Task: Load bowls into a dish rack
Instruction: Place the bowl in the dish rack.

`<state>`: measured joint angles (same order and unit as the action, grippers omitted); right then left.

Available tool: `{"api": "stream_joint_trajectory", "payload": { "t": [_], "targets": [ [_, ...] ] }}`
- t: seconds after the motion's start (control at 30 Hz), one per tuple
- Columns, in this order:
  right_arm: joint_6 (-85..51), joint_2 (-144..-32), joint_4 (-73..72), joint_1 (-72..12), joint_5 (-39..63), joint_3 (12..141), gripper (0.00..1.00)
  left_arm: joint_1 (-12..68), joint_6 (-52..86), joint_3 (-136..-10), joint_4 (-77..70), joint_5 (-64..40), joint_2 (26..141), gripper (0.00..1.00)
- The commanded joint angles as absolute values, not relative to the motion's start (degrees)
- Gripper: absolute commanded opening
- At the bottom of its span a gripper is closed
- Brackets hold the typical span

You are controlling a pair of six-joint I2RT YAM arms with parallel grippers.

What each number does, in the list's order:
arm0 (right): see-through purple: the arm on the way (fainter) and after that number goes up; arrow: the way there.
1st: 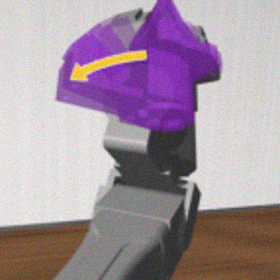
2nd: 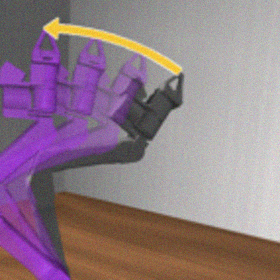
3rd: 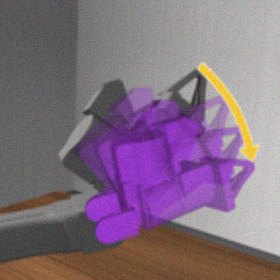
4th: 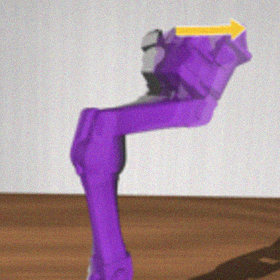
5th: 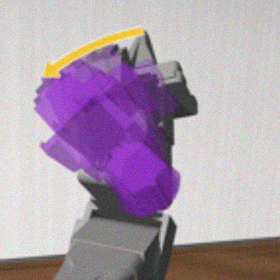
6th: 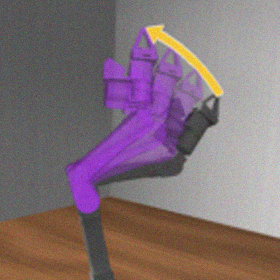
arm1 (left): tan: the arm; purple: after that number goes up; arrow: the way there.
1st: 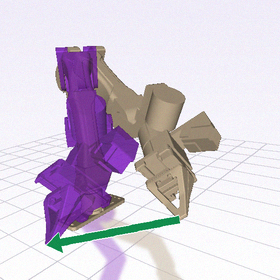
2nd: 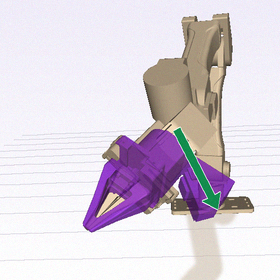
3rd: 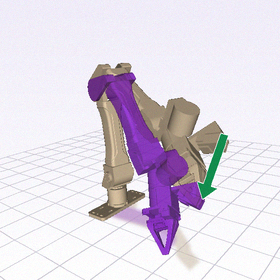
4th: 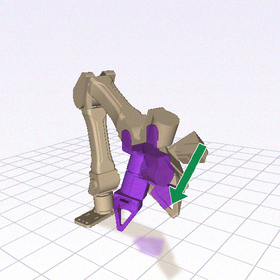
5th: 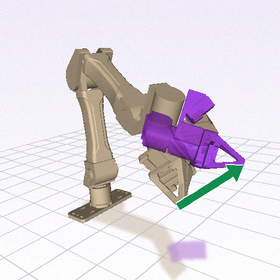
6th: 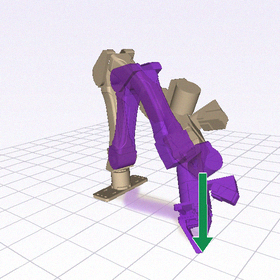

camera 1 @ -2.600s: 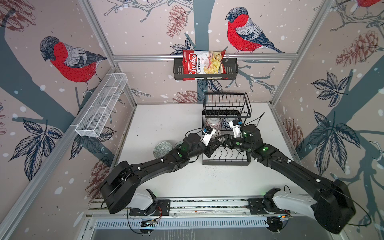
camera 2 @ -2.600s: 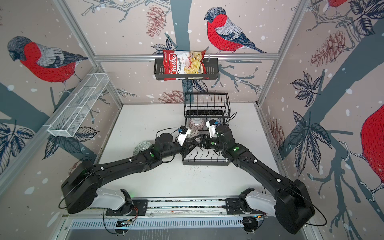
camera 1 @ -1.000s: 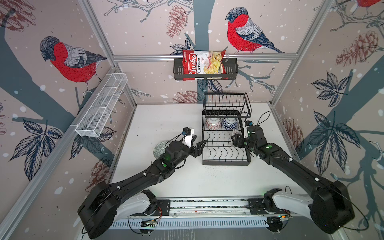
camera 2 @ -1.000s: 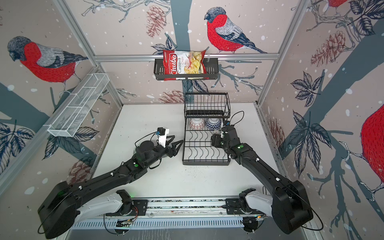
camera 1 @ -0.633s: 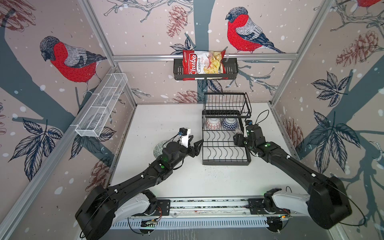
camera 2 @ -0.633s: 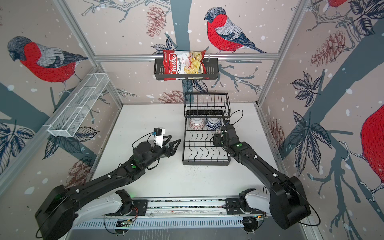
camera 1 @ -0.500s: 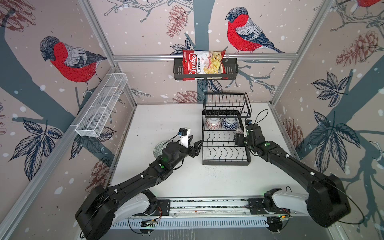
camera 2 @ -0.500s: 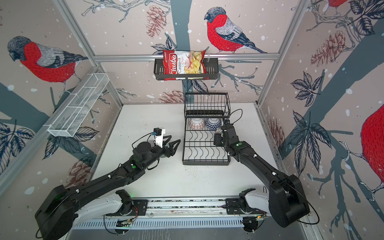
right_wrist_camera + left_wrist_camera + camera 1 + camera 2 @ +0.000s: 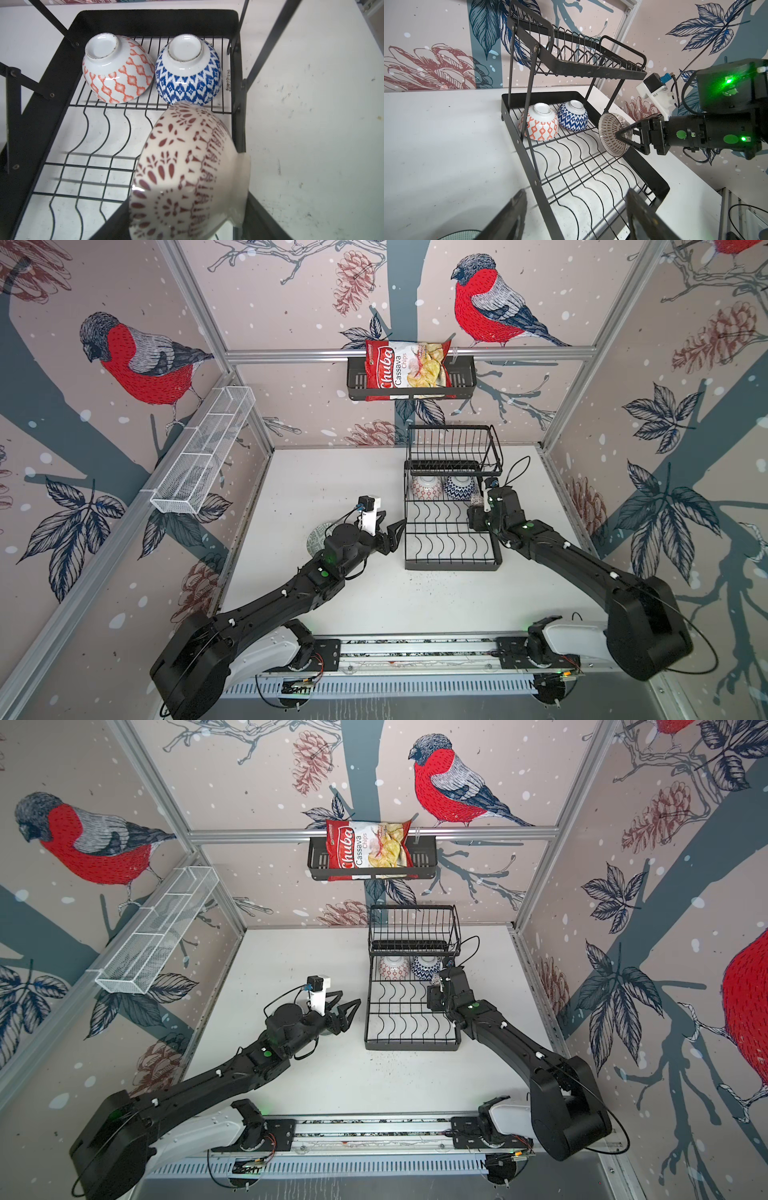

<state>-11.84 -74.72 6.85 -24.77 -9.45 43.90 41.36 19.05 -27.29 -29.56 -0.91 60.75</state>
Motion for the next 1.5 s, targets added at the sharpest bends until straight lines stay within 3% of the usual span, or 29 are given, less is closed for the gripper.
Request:
{"api": "stream_joint_trajectory", "payload": {
  "t": [0.0,1.47],
  "targets": [
    [-9.3,-75.5,2.4,-24.8,-11.6,44.0,0.64,41.3,17.9,-27.2,-31.0,-0.7,60.9,0.74],
    [-5.5,-83.5,0.0,-25.0,-11.7,44.6,0.65,41.2,18.0,-27.4,-29.5,0.1,60.7,0.74]
  ]
}}
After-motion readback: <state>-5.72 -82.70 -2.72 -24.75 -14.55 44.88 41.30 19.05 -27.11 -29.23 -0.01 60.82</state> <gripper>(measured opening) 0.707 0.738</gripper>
